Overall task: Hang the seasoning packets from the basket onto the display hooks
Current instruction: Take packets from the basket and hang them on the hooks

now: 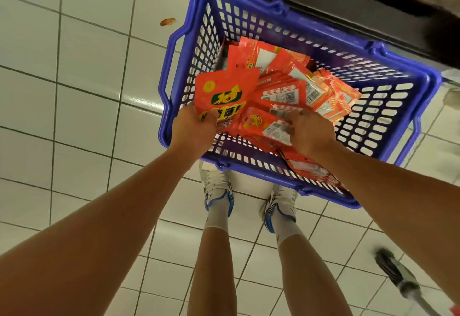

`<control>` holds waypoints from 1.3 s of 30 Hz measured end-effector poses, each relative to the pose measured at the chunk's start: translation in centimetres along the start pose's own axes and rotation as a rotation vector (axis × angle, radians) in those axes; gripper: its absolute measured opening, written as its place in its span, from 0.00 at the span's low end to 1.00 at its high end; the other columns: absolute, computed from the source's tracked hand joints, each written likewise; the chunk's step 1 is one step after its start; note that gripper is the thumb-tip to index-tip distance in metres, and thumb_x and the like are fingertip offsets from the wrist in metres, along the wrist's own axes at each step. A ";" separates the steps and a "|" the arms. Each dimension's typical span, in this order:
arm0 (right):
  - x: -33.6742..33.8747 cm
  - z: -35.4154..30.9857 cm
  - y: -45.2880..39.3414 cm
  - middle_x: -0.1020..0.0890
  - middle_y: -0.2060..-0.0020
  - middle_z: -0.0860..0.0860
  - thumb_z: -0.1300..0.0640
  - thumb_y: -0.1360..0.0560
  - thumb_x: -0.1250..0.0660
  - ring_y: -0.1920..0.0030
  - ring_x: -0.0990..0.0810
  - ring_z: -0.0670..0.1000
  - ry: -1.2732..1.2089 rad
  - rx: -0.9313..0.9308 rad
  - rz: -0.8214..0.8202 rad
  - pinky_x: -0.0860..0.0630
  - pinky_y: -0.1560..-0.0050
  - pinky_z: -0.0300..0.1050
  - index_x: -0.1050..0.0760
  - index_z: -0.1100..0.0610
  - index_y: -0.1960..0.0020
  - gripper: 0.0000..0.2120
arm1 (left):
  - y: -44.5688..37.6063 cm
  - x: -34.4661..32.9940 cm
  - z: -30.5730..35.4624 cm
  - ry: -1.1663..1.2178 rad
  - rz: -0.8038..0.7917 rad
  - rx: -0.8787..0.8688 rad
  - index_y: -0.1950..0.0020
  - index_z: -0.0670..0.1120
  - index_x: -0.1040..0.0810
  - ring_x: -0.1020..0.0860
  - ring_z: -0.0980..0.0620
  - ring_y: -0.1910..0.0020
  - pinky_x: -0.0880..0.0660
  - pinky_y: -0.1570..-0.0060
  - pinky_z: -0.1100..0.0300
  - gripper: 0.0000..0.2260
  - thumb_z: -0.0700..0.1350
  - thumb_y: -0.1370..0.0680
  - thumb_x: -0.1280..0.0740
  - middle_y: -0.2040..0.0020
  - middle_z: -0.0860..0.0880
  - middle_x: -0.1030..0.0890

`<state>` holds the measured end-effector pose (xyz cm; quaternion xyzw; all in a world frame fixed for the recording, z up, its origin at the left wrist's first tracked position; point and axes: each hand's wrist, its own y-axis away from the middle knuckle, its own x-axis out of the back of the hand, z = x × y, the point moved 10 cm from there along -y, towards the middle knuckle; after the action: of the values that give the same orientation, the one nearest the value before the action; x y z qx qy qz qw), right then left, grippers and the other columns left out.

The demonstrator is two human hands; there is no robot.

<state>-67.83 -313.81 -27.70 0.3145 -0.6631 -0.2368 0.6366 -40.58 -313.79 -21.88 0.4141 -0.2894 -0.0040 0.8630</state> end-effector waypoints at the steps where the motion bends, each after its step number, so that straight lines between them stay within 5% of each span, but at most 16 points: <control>1: 0.5 0.2 0.5 0.19 0.39 0.57 0.53 0.20 0.32 0.42 0.19 0.61 -0.024 0.010 0.007 0.21 0.47 0.54 0.27 0.50 0.28 0.21 | 0.2 0.0 0.4 0.021 -0.003 0.009 0.41 0.45 0.21 0.18 0.54 0.58 0.22 0.65 0.65 0.10 0.48 0.18 0.35 0.56 0.52 0.17; 4: 2.7 1.7 1.6 0.15 0.49 0.58 0.56 0.20 0.34 0.51 0.16 0.61 -0.045 -0.021 0.076 0.22 0.56 0.50 0.20 0.55 0.36 0.14 | 1.0 0.1 1.2 0.100 0.004 0.055 0.44 0.47 0.19 0.17 0.50 0.54 0.18 0.52 0.51 0.07 0.47 0.18 0.35 0.53 0.50 0.16; 10: 9.7 1.1 5.3 0.18 0.66 0.58 0.57 0.18 0.36 0.74 0.28 0.51 -0.323 0.062 0.338 0.39 0.69 0.39 0.19 0.62 0.51 0.10 | 4.5 -0.8 2.4 0.334 -0.015 0.186 0.50 0.55 0.21 0.17 0.51 0.52 0.20 0.53 0.55 0.06 0.44 0.19 0.35 0.55 0.57 0.16; 15: 13.3 -5.0 11.1 0.17 0.55 0.60 0.58 0.20 0.36 0.58 0.18 0.62 -0.394 0.227 0.334 0.24 0.60 0.49 0.21 0.60 0.40 0.12 | 9.3 -3.0 5.5 0.680 -0.144 0.251 0.36 0.46 0.21 0.16 0.41 0.45 0.19 0.44 0.41 0.11 0.47 0.16 0.36 0.43 0.45 0.15; 18: 14.5 -8.9 14.7 0.21 0.44 0.60 0.56 0.21 0.37 0.49 0.20 0.63 -0.395 0.273 0.287 0.21 0.54 0.54 0.24 0.59 0.34 0.17 | 12.0 -3.6 8.4 0.796 -0.232 0.217 0.37 0.47 0.20 0.17 0.38 0.43 0.20 0.43 0.39 0.14 0.53 0.18 0.33 0.42 0.42 0.15; 20: 15.9 -10.5 16.7 0.22 0.44 0.60 0.53 0.23 0.39 0.45 0.22 0.63 -0.429 0.311 0.260 0.23 0.47 0.57 0.24 0.61 0.35 0.20 | 13.4 -2.6 9.6 0.781 -0.219 0.160 0.37 0.45 0.20 0.17 0.38 0.42 0.22 0.40 0.38 0.12 0.47 0.19 0.31 0.43 0.40 0.15; 23: 19.9 -10.2 19.6 0.19 0.47 0.55 0.50 0.22 0.38 0.47 0.21 0.57 -0.523 0.346 0.361 0.22 0.47 0.54 0.20 0.57 0.40 0.16 | 15.2 0.5 10.8 0.772 -0.143 0.147 0.39 0.41 0.19 0.17 0.35 0.45 0.20 0.43 0.37 0.10 0.37 0.19 0.34 0.45 0.37 0.15; 28: 29.7 -3.4 22.5 0.19 0.50 0.48 0.50 0.23 0.31 0.46 0.20 0.53 -0.780 0.094 0.576 0.24 0.48 0.48 0.22 0.52 0.45 0.09 | 19.8 7.1 16.7 0.797 -0.117 0.074 0.43 0.43 0.18 0.14 0.46 0.55 0.18 0.56 0.52 0.07 0.38 0.20 0.32 0.52 0.44 0.13; 30: 33.7 -2.0 23.6 0.18 0.55 0.35 0.51 0.25 0.27 0.52 0.20 0.37 -1.025 0.077 0.540 0.24 0.50 0.38 0.24 0.46 0.50 0.07 | 22.4 10.0 19.9 0.809 -0.127 0.014 0.48 0.43 0.18 0.15 0.49 0.62 0.18 0.62 0.56 0.04 0.37 0.20 0.32 0.58 0.46 0.13; 32: 37.2 -3.0 25.0 0.15 0.54 0.37 0.52 0.25 0.26 0.51 0.18 0.38 -1.320 0.146 0.358 0.21 0.46 0.42 0.21 0.48 0.48 0.07 | 25.6 13.0 23.5 0.830 -0.140 -0.054 0.49 0.44 0.17 0.15 0.43 0.56 0.17 0.55 0.49 0.04 0.37 0.21 0.31 0.54 0.41 0.13; 34: 42.4 -4.4 28.5 0.13 0.54 0.41 0.53 0.25 0.27 0.51 0.17 0.41 -1.402 0.271 0.334 0.21 0.45 0.41 0.18 0.51 0.48 0.07 | 29.3 16.4 27.3 0.850 -0.129 -0.133 0.52 0.46 0.14 0.15 0.42 0.52 0.18 0.48 0.46 0.05 0.39 0.22 0.29 0.49 0.41 0.13; 37: 51.4 -5.7 35.6 0.14 0.60 0.36 0.57 0.23 0.28 0.58 0.19 0.38 -1.370 0.390 0.497 0.22 0.50 0.40 0.16 0.46 0.55 0.07 | 35.1 22.0 32.9 0.871 -0.087 -0.224 0.56 0.50 0.12 0.14 0.48 0.58 0.18 0.56 0.54 0.08 0.53 0.26 0.28 0.54 0.46 0.12; 39: 57.5 -5.9 40.5 0.14 0.62 0.36 0.57 0.25 0.27 0.60 0.19 0.38 -1.365 0.437 0.601 0.22 0.52 0.42 0.15 0.39 0.58 0.11 | 38.5 26.4 36.0 0.871 -0.020 -0.280 0.54 0.49 0.13 0.15 0.46 0.55 0.19 0.54 0.51 0.15 0.59 0.28 0.30 0.52 0.44 0.13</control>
<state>-66.18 -326.61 41.67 0.0239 -0.9968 -0.0591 0.0478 -45.66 -320.70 36.45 0.2594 0.1076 0.1230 0.9518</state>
